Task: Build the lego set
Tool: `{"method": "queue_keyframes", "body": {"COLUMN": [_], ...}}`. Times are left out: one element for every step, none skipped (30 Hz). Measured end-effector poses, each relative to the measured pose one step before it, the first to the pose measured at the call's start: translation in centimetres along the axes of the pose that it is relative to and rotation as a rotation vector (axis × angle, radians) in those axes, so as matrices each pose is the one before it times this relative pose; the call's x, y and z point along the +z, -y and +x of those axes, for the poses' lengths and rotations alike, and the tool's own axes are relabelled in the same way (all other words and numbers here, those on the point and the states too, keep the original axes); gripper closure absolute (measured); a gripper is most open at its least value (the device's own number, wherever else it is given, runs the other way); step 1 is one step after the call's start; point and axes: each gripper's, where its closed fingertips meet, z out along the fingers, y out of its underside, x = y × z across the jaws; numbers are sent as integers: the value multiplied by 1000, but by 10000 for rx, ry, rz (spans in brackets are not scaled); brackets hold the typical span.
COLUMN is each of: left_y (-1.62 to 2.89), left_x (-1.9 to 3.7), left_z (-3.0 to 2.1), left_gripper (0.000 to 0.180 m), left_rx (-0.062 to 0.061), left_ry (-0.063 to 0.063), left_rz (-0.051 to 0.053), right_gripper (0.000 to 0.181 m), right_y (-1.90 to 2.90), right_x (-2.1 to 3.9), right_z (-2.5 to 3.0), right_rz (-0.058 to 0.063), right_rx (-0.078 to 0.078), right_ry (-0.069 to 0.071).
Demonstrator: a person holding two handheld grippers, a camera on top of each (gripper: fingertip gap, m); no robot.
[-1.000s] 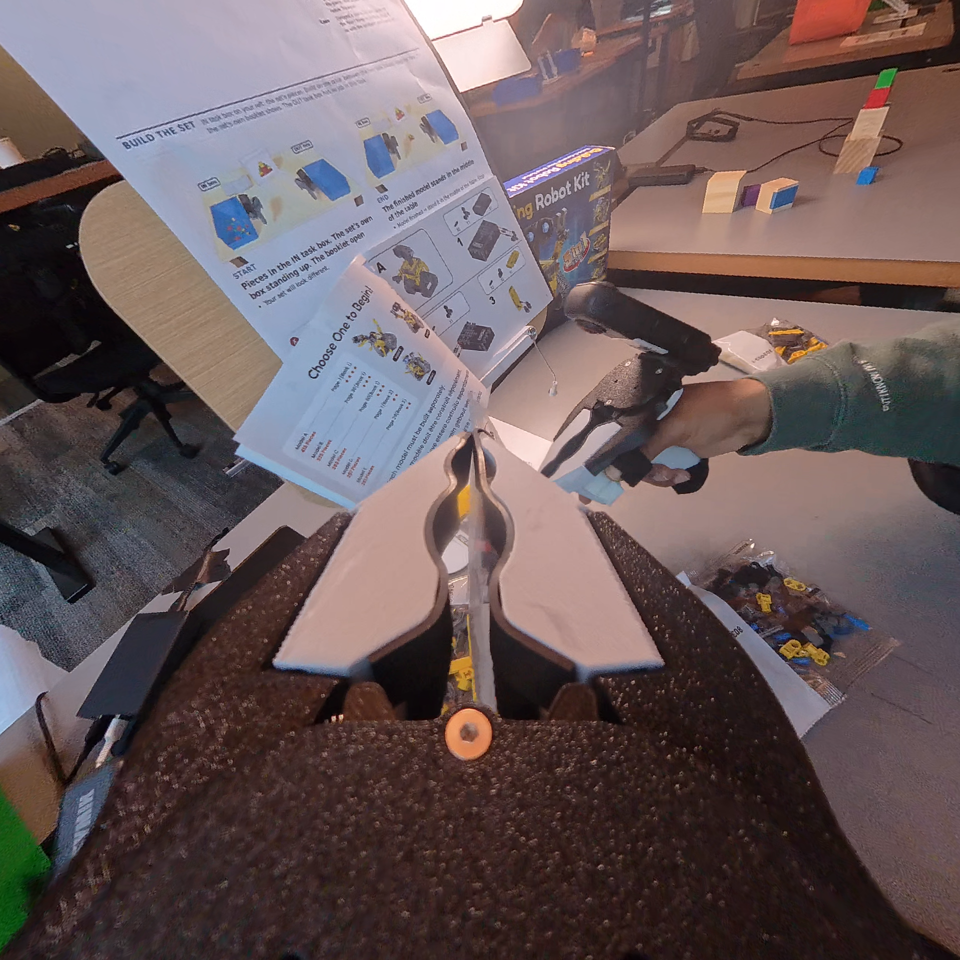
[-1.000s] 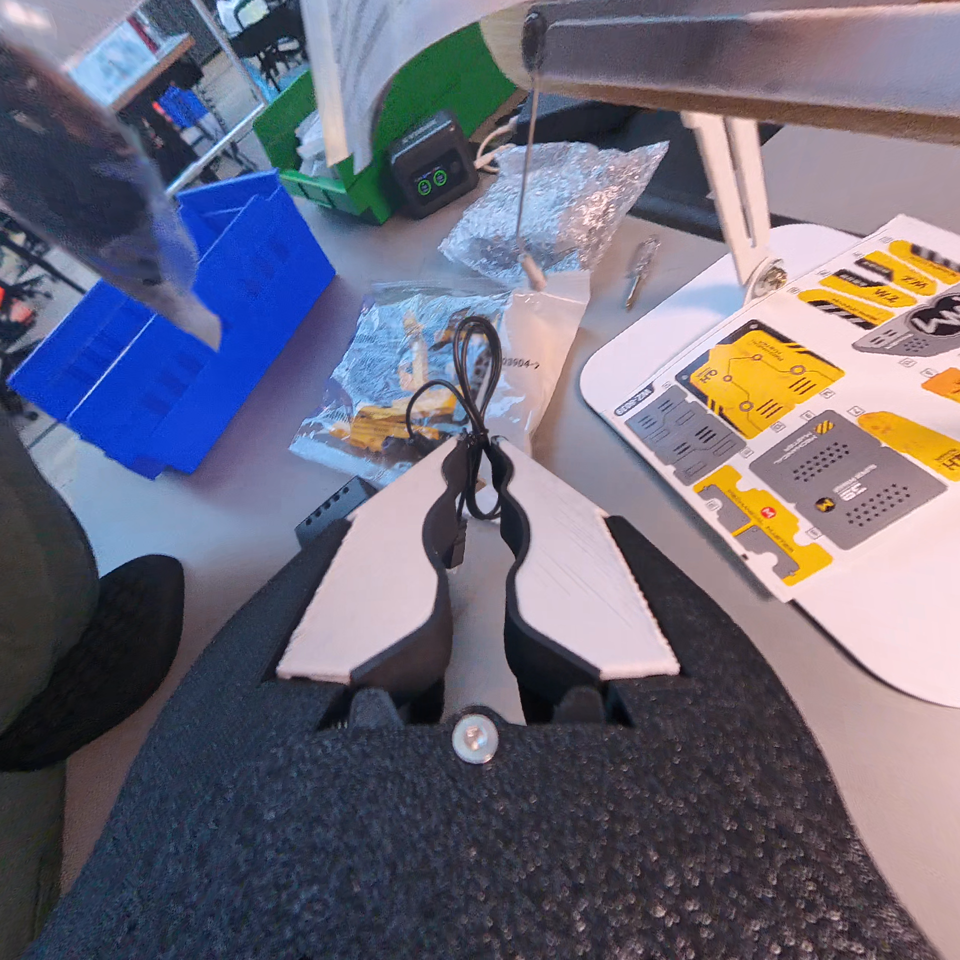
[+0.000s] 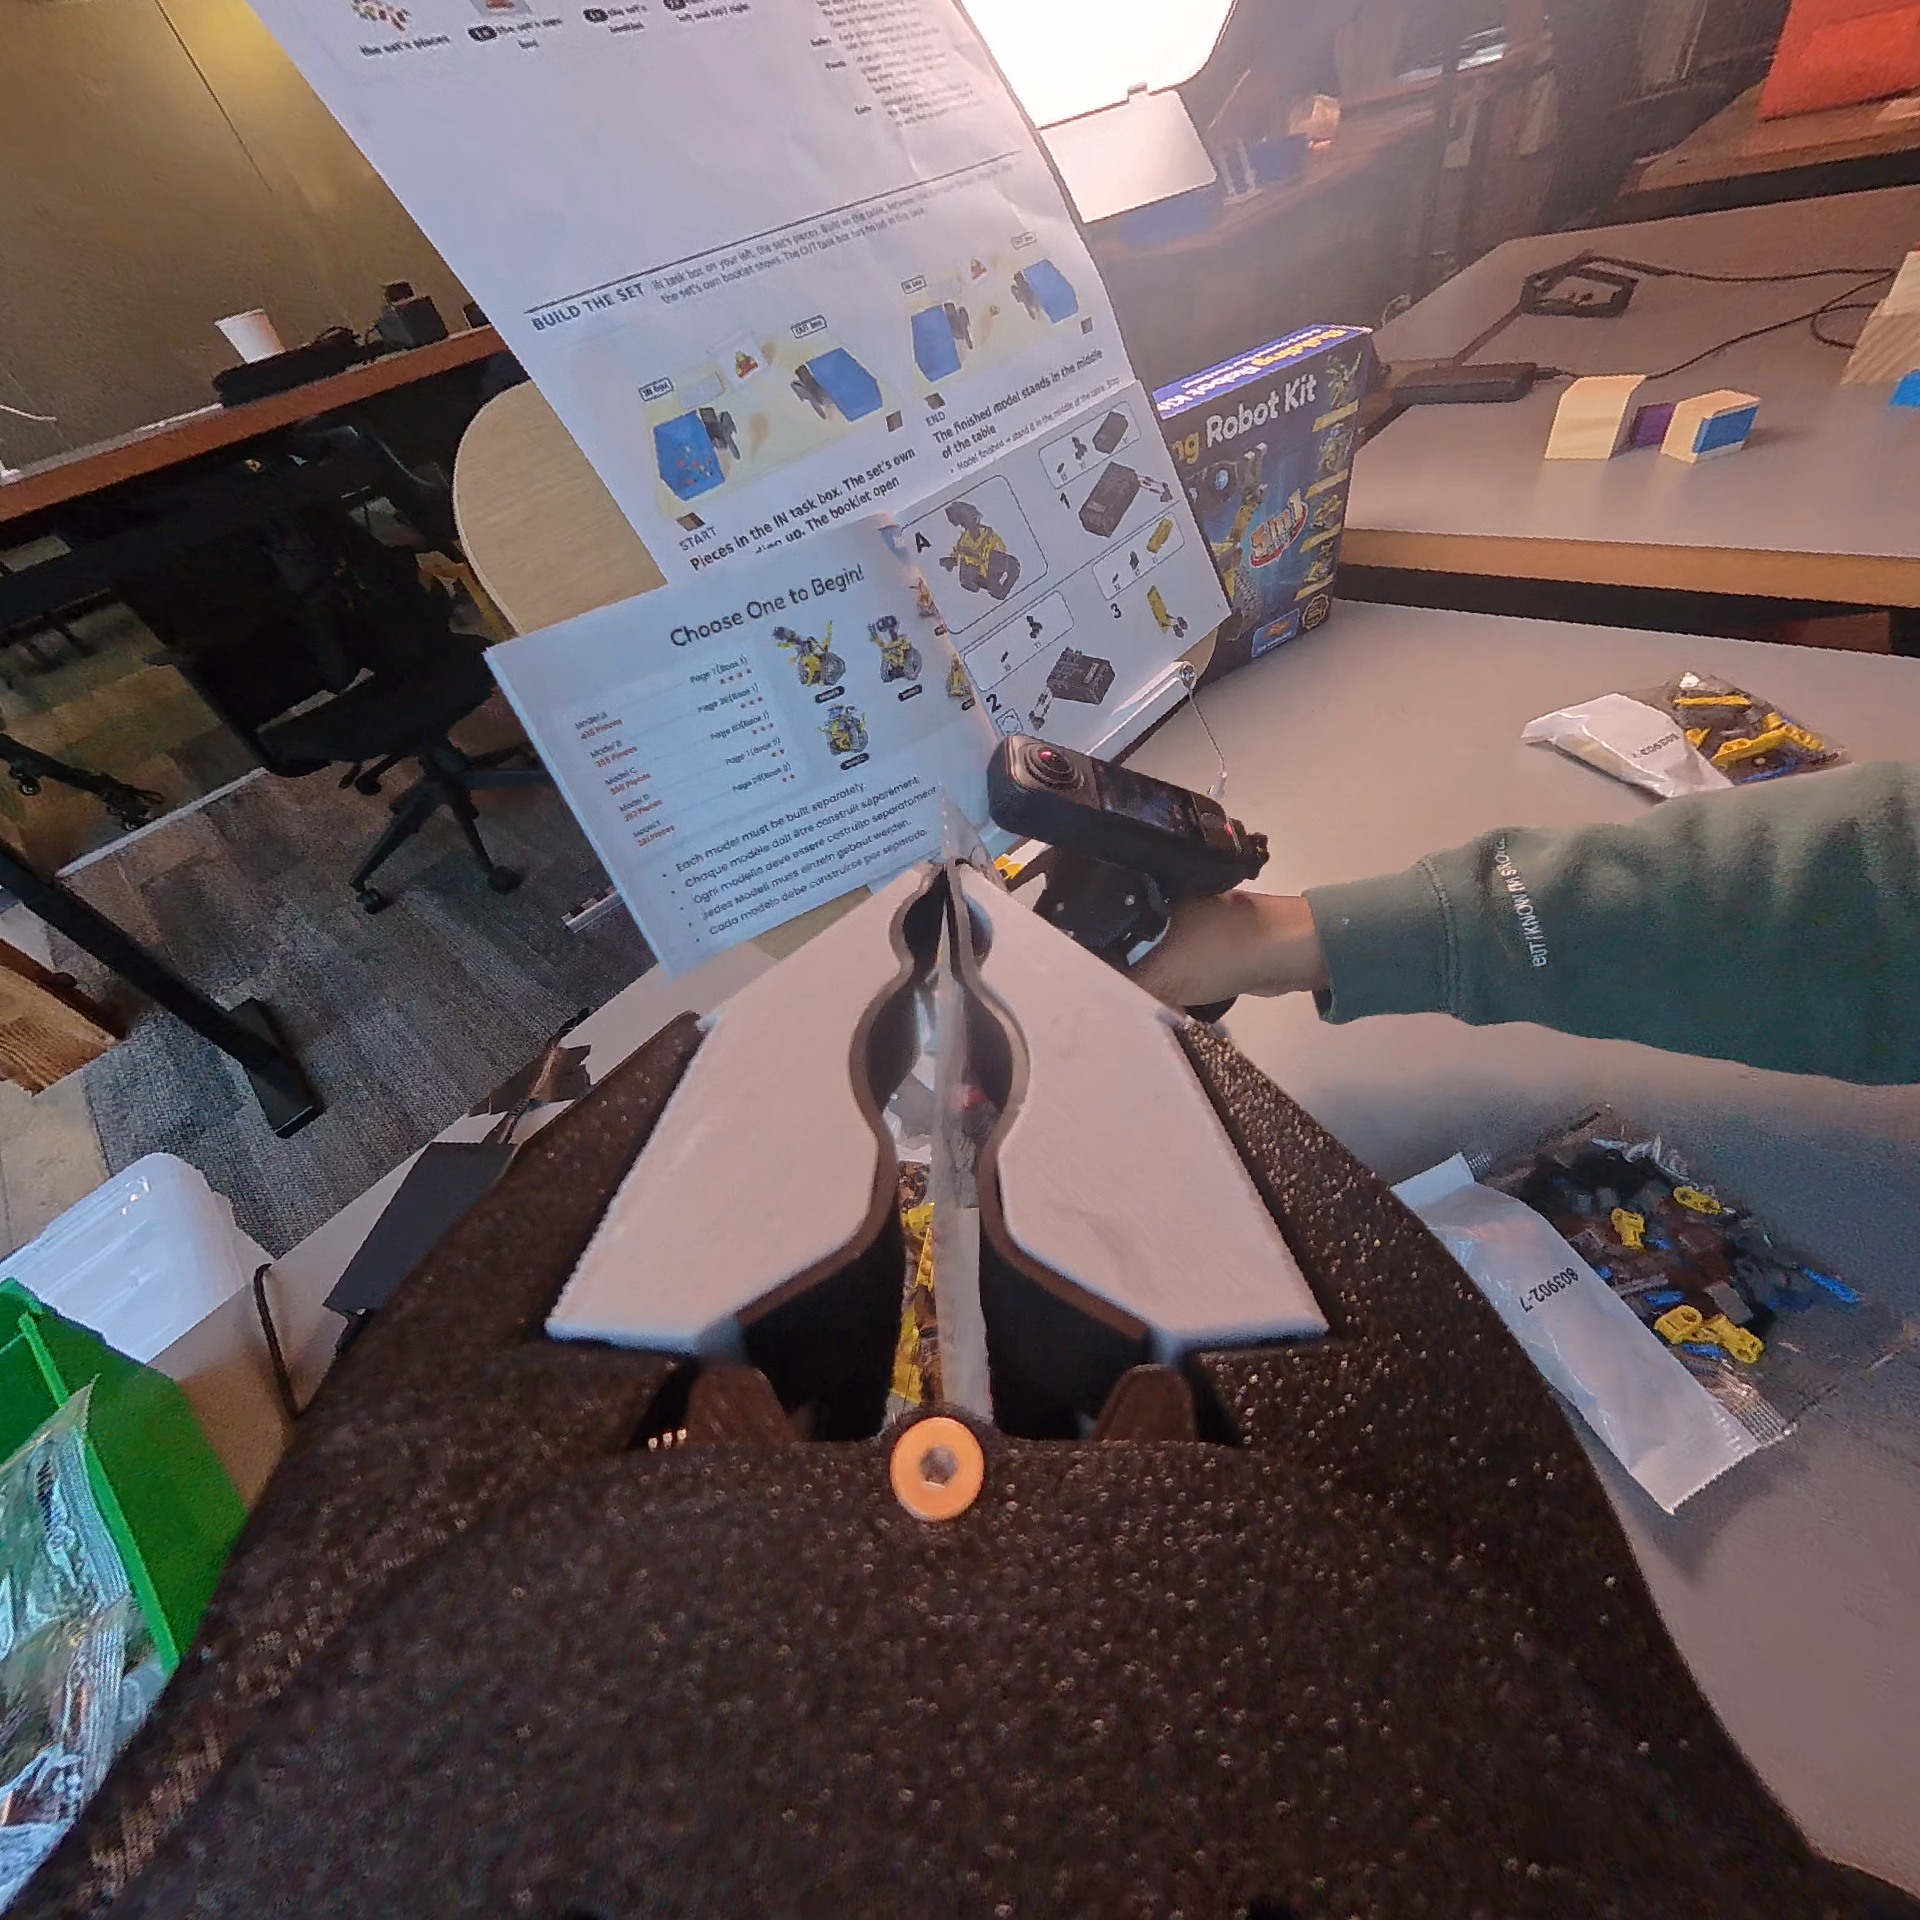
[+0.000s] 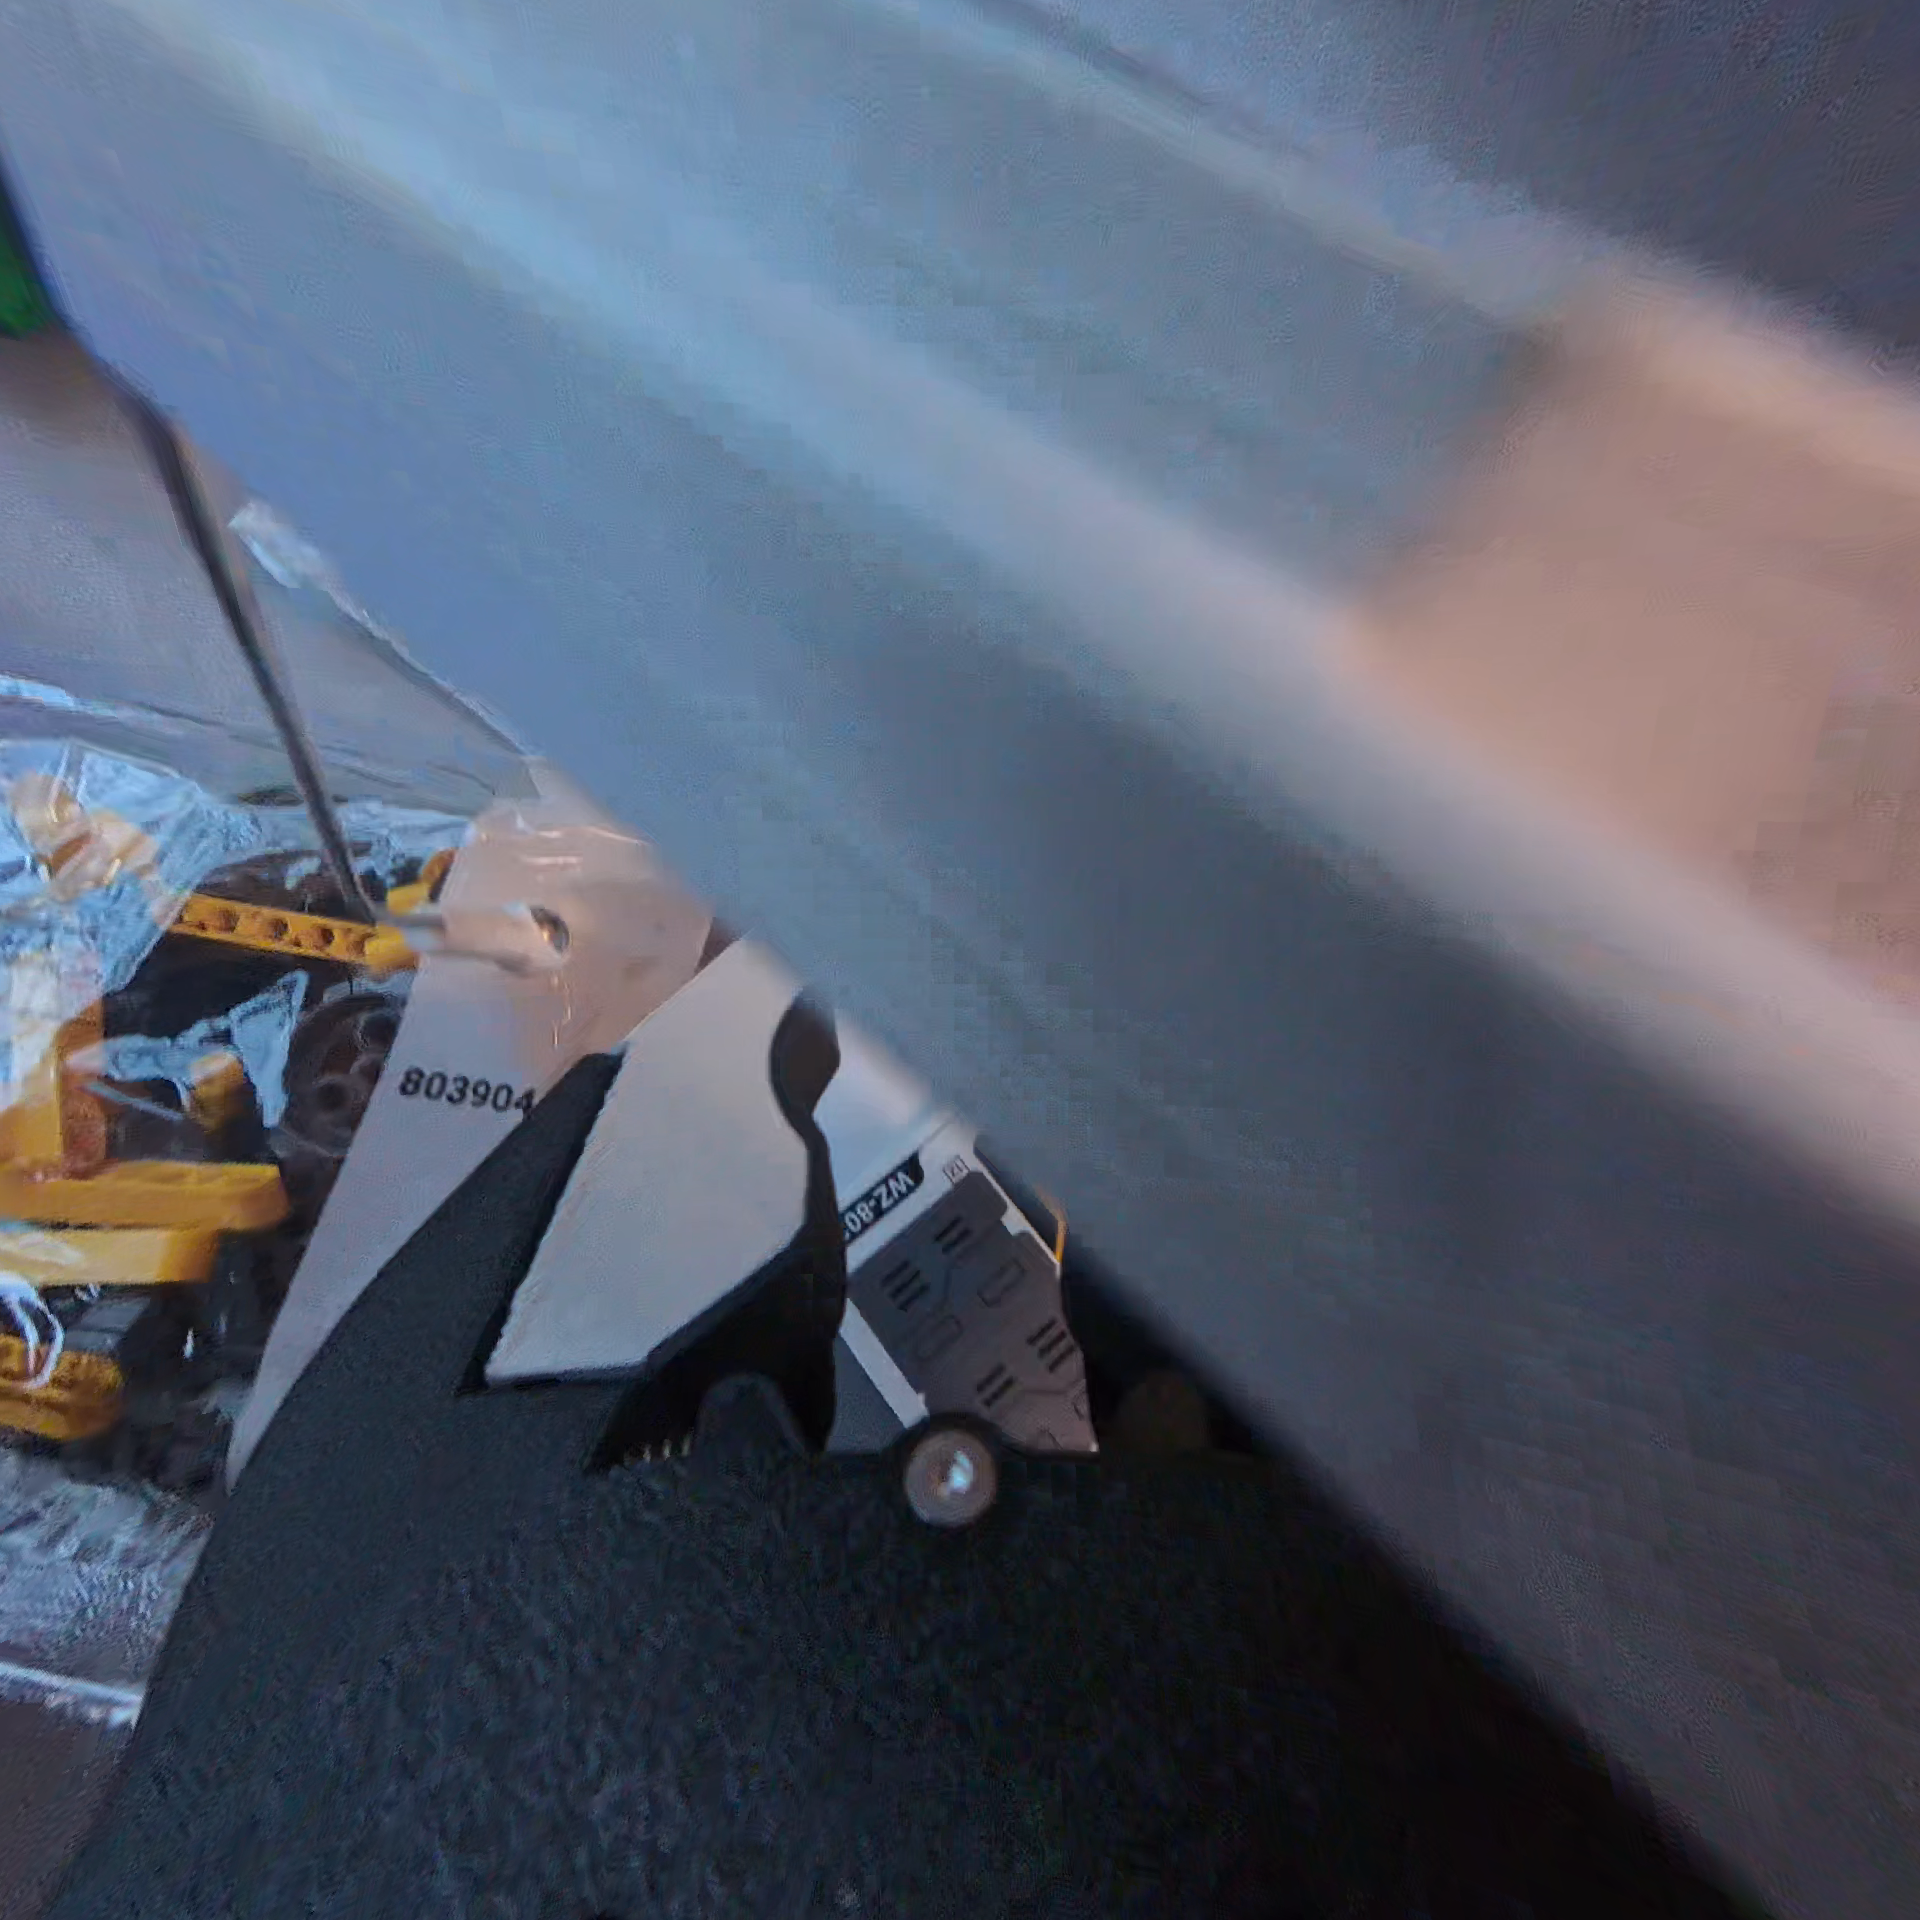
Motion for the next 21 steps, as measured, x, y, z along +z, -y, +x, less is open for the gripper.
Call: {"method": "queue_keyframes", "body": {"left_y": [73,50,29,2,-2,7,-1,-11,-14,-2,34,75,133,170,124,64,30,-6,-66,-158,-249], "left_x": [-55,-15,21,62,82,109,123,137,141,141,157,189,212,282,336,420,516,609,700,822,916], "left_z": [4,30,67,80,90,136,141,178,233,288,387,470,515,611,754,850,871,862,851,829,798], "left_gripper": [180,180,180,180,180,180,180,180,180,180,180,180,180,180,180,180,180,180,180,180,180], "left_rx": [-4,-4,2,11,23,27,29,35,44,46,46,42,21,7,10,22,35,30,23,30,33], "left_ry": [-5,-16,-33,-26,-24,-38,-37,-48,-72,-99,-152,-208,-241,-291,-374,-426,-435,-435,-433,-431,-415], "left_rz": [35,25,8,-9,-19,-23,-25,-33,-41,-36,-24,1,37,59,40,2,-25,-41,-72,-124,-168], "right_gripper": [141,140,137,135,134,131,130,129,128,128,129,132,135,139,142,146,150,154,159,163,165], "right_y": [-369,-374,-425,-401,-412,-512,-462,-458,-434,-324,-171,41,373,617,846,1044,1337,1588,1674,1651,1498], "right_x": [-455,-515,-573,-622,-631,-618,-592,-639,-715,-815,-933,-1063,-1232,-1361,-1435,-1466,-1467,-1441,-1328,-1121,-899], "right_z": [132,-99,-179,-190,-290,-178,-238,-307,-343,-560,-834,-982,-1156,-1456,-1631,-1707,-1614,-1517,-1438,-1156,-790], "right_rz": [-31,-23,-60,-49,-57,-131,-99,-104,-74,-3,84,191,351,443,495,521,598,619,554,463,333], "right_rx": [-196,-105,-48,-70,-143,-113,-131,-74,1,12,3,-14,-82,-170,-254,-395,-508,-537,-481,-367,-302], "right_ry": [43,210,249,238,275,171,199,215,203,283,377,364,356,441,476,469,357,304,320,225,66]}}
